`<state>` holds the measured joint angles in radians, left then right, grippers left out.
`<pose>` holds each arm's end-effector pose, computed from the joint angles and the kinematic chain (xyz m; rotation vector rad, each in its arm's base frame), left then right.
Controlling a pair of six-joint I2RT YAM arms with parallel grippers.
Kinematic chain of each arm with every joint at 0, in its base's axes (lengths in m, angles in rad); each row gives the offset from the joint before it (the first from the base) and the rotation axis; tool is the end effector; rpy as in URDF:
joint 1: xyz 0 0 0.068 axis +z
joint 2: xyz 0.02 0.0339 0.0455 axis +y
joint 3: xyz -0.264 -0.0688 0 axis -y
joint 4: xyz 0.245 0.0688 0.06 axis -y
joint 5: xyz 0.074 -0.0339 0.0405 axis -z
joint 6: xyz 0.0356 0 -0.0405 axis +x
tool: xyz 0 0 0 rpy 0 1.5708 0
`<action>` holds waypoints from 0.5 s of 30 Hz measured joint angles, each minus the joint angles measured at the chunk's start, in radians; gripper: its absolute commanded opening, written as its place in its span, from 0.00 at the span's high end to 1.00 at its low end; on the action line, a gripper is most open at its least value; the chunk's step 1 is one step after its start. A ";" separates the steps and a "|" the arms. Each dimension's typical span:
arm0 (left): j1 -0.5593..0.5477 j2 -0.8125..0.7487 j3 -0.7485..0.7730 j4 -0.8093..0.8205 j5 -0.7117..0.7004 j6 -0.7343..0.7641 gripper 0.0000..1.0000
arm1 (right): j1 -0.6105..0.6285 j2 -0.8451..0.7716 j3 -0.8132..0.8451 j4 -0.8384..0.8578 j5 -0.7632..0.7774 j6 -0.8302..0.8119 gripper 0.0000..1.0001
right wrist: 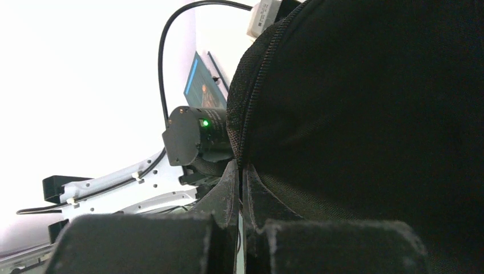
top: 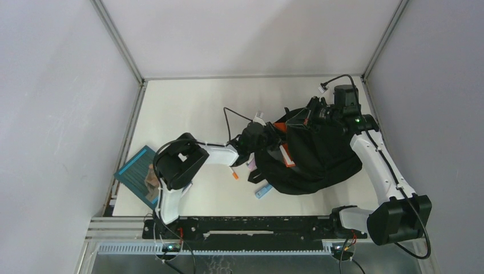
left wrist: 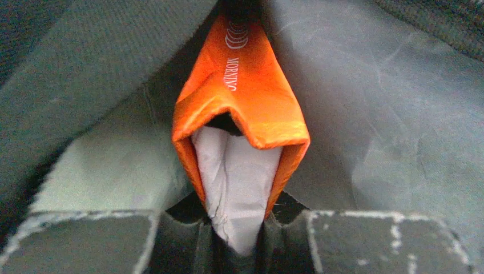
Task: Pack the student bag
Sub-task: Place the book in the student bag.
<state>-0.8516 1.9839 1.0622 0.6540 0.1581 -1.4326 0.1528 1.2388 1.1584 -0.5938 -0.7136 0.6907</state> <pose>0.2772 -0.3250 0.1675 -0.5080 2.1681 -1.6150 0.2552 0.0629 0.3402 0.2145 2.3360 1.2399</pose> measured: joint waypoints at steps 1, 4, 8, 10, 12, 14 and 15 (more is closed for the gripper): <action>-0.005 0.008 0.012 0.000 -0.011 -0.001 1.00 | -0.001 -0.002 0.000 0.001 -0.003 0.002 1.00; -0.024 0.032 0.056 -0.011 -0.048 -0.005 1.00 | -0.003 -0.004 0.000 0.013 -0.007 0.012 1.00; -0.043 0.053 0.103 -0.034 -0.091 -0.016 0.98 | -0.006 -0.004 0.000 0.024 -0.008 0.023 1.00; -0.052 0.069 0.126 -0.041 -0.105 -0.027 0.84 | -0.007 -0.004 0.000 0.026 -0.008 0.029 1.00; -0.060 0.094 0.155 -0.045 -0.110 -0.034 0.56 | -0.007 -0.004 0.000 0.026 -0.006 0.032 1.00; -0.067 0.125 0.185 -0.047 -0.108 -0.040 0.40 | -0.008 -0.004 0.000 0.026 -0.003 0.034 1.00; -0.069 0.135 0.195 -0.050 -0.100 -0.045 0.36 | -0.008 -0.004 0.000 0.025 -0.002 0.035 1.00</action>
<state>-0.9203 2.1185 1.2572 0.6044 0.0586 -1.4780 0.1452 1.2350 1.1584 -0.5686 -0.7155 0.7254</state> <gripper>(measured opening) 0.483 0.009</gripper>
